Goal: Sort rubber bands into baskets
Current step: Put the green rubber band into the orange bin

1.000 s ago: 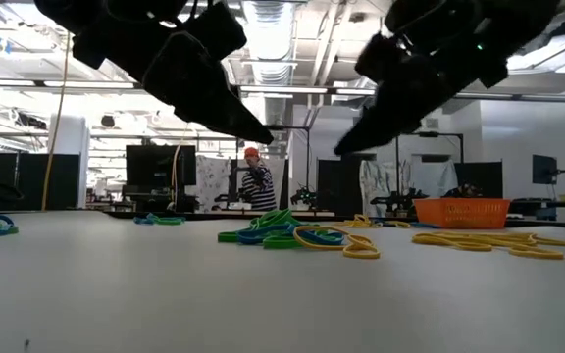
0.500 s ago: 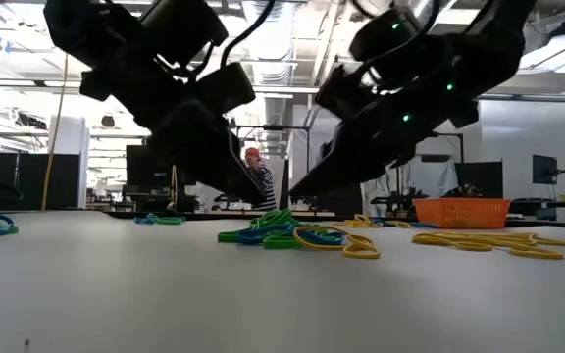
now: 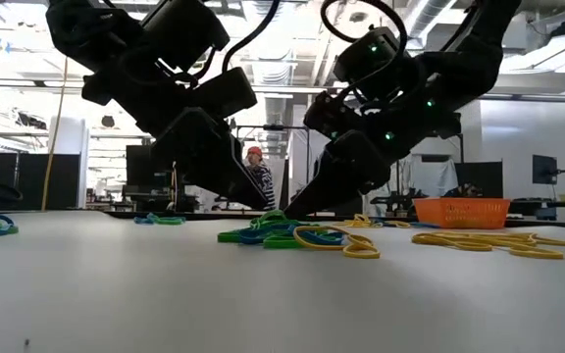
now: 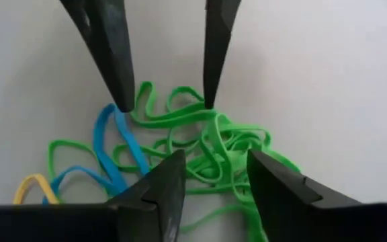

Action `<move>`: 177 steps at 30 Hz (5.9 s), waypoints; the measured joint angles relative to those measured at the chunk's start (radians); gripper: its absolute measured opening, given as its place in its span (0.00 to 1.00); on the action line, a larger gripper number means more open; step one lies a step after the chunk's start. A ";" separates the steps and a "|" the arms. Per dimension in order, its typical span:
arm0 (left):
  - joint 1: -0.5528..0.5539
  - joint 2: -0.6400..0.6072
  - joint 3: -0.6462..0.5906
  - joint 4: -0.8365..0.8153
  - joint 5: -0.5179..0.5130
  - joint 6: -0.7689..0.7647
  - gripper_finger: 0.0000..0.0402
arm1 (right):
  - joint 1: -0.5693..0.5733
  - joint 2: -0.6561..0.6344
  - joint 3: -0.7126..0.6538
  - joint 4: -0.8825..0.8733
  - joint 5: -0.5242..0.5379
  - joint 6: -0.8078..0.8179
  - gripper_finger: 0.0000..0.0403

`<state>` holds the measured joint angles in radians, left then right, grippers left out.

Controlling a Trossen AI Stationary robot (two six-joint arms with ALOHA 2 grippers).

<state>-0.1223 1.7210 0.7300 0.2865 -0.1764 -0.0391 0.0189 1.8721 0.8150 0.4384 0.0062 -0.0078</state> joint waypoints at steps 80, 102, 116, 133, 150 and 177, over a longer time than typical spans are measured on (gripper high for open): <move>0.001 -0.001 0.000 0.012 -0.014 -0.009 0.46 | -0.663 -0.609 0.000 -0.872 0.598 0.005 0.05; 0.002 -0.001 0.000 0.020 -0.013 -0.001 0.46 | -0.895 -0.608 -0.055 -0.934 0.530 0.072 0.35; 0.002 -0.001 0.000 0.020 -0.013 -0.005 0.46 | -0.761 -0.608 -0.055 -0.863 0.109 0.065 0.39; 0.002 -0.001 0.000 0.020 -0.013 -0.009 0.46 | -0.191 -0.608 -0.054 -0.593 -0.035 -0.001 0.39; 0.002 -0.001 0.000 0.021 -0.013 -0.019 0.46 | 0.051 -0.265 -0.053 -0.119 -0.034 -0.083 0.39; 0.002 -0.001 0.000 0.020 -0.010 -0.020 0.46 | 0.040 0.064 0.055 -0.042 -0.010 -0.082 0.38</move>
<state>-0.1207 1.7203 0.7296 0.3065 -0.1860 -0.0593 0.0588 1.9366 0.8696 0.3965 -0.0043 -0.0900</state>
